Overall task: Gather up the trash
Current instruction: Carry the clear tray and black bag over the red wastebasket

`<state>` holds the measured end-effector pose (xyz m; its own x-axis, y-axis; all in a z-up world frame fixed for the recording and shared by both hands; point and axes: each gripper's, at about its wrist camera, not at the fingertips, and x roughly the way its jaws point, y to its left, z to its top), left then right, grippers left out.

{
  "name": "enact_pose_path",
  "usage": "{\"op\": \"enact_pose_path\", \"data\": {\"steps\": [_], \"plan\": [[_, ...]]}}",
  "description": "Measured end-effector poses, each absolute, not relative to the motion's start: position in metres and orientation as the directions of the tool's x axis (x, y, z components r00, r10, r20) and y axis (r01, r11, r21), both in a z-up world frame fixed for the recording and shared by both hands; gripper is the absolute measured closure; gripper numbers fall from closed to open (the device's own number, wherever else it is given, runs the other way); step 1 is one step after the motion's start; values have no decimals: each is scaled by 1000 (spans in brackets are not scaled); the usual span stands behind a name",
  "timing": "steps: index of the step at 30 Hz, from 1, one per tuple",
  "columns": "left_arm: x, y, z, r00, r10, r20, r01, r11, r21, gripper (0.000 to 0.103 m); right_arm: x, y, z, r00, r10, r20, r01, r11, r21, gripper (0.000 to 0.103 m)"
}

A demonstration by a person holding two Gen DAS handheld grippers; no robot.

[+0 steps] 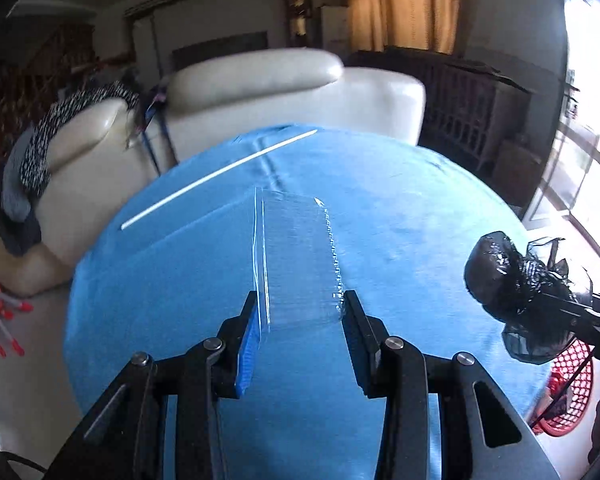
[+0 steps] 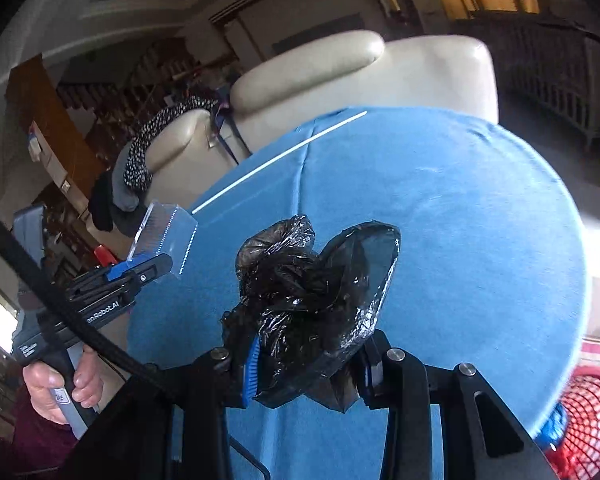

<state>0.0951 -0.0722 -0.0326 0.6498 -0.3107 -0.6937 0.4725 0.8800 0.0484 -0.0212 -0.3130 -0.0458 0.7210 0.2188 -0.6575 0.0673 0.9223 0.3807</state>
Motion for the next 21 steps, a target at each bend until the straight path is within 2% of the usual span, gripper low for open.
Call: {"op": "enact_pose_path", "data": {"steps": [21], "plan": [[-8,-150,9,682,-400,-613,617,764,188,61,-173,-371,-9,818,76,-570,197,894,402,63]]}}
